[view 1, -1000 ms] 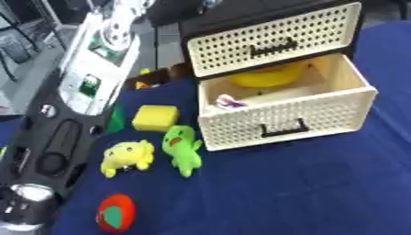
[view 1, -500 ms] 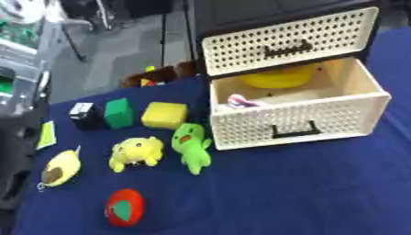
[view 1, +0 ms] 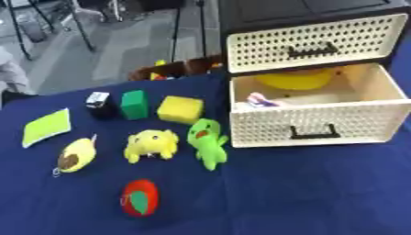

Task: Pick up objects from table and place into drawer.

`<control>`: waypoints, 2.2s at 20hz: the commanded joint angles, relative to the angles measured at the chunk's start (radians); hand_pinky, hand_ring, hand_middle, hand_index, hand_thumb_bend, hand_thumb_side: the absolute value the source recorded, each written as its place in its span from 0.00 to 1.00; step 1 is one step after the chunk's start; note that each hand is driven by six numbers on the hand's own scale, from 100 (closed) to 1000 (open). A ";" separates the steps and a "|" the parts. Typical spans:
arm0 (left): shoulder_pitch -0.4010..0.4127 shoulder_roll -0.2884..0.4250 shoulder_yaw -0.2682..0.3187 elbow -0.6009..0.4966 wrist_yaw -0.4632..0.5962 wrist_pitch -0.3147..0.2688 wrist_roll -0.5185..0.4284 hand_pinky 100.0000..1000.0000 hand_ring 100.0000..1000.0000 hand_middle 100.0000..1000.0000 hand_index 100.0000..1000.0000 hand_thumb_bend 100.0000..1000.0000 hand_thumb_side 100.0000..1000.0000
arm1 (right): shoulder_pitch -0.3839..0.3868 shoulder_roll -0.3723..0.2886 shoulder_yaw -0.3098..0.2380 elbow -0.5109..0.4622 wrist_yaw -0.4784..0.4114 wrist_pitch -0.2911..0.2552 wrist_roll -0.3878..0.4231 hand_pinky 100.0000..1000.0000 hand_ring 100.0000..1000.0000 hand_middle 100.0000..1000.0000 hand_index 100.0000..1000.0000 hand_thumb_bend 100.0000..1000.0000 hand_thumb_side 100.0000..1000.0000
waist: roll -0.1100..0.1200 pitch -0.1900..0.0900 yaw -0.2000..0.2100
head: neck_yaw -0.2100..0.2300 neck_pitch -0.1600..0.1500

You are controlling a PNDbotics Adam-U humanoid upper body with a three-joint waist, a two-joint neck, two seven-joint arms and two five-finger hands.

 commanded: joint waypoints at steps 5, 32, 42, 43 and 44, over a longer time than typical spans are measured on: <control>0.185 -0.008 0.023 -0.013 -0.034 -0.115 -0.035 0.46 0.72 0.71 0.92 0.47 0.94 | 0.034 -0.220 0.002 -0.016 0.022 -0.008 0.394 0.39 0.69 0.64 0.77 0.00 0.98 | -0.036 -0.023 0.032 | -0.016 -0.001; 0.322 -0.187 0.041 -0.013 0.002 -0.212 -0.068 0.45 0.69 0.68 0.89 0.35 0.89 | 0.178 -0.445 0.276 -0.016 -0.174 0.016 0.972 0.31 0.58 0.72 0.91 0.00 1.00 | -0.082 -0.007 0.067 | -0.057 -0.040; 0.364 -0.223 0.054 -0.013 0.024 -0.205 -0.069 0.43 0.67 0.67 0.88 0.32 0.87 | 0.150 -0.431 0.286 -0.016 -0.043 0.112 0.967 0.27 0.57 0.69 0.92 0.00 1.00 | -0.087 0.013 0.087 | -0.063 -0.065; 0.369 -0.227 0.055 -0.013 0.026 -0.204 -0.068 0.43 0.67 0.67 0.88 0.32 0.87 | 0.147 -0.429 0.284 -0.016 -0.028 0.122 0.966 0.26 0.57 0.68 0.92 0.00 1.00 | -0.088 0.015 0.089 | -0.064 -0.065; 0.372 -0.230 0.056 -0.013 0.027 -0.204 -0.068 0.43 0.67 0.67 0.88 0.32 0.87 | 0.143 -0.426 0.281 -0.016 -0.019 0.133 0.964 0.26 0.56 0.67 0.91 0.00 1.00 | -0.089 0.017 0.091 | -0.065 -0.065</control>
